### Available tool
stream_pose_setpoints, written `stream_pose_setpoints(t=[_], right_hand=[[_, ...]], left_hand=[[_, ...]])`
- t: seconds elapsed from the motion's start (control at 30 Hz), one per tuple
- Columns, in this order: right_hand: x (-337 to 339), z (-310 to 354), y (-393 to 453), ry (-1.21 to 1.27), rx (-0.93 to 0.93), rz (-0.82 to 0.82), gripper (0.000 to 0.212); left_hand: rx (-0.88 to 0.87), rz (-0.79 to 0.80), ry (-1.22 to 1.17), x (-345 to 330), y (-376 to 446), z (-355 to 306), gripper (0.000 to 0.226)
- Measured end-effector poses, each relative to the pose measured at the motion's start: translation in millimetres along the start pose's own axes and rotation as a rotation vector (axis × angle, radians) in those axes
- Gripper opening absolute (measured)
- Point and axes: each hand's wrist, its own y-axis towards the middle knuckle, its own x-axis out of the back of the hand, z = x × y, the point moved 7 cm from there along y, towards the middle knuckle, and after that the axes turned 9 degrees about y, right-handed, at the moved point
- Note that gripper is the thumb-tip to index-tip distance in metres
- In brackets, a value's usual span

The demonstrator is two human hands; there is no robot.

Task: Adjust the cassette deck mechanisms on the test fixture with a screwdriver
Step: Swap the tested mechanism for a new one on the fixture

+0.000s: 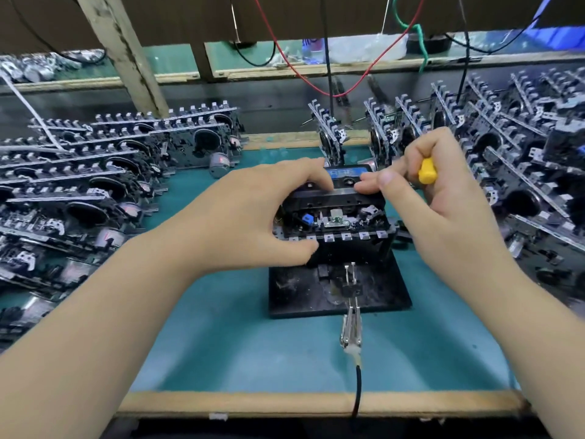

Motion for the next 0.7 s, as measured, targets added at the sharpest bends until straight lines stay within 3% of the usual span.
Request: stream_pose_setpoints(t=[0.1, 0.33, 0.4, 0.53, 0.7], right_hand=[[-1, -2, -4, 0.03, 0.003, -0.016, 0.019], [-4, -5, -13, 0.107, 0.016, -0.034, 0.02], [-5, -4, -16, 0.093, 0.026, -0.028, 0.02], [-5, -3, -20, 0.062, 0.034, -0.016, 0.02], [-5, -4, -22, 0.063, 0.029, -0.019, 0.021]], left_hand=[[0.026, -0.049, 0.003, 4, -1, 0, 0.064], [-0.01, -0.125, -0.022, -14, -12, 0, 0.046], [0.02, -0.181, 0.032, -21, -22, 3, 0.055], [0.07, -0.266, 0.059, -34, -34, -6, 0.095], [0.241, -0.446, -0.272, -47, -29, -8, 0.07]])
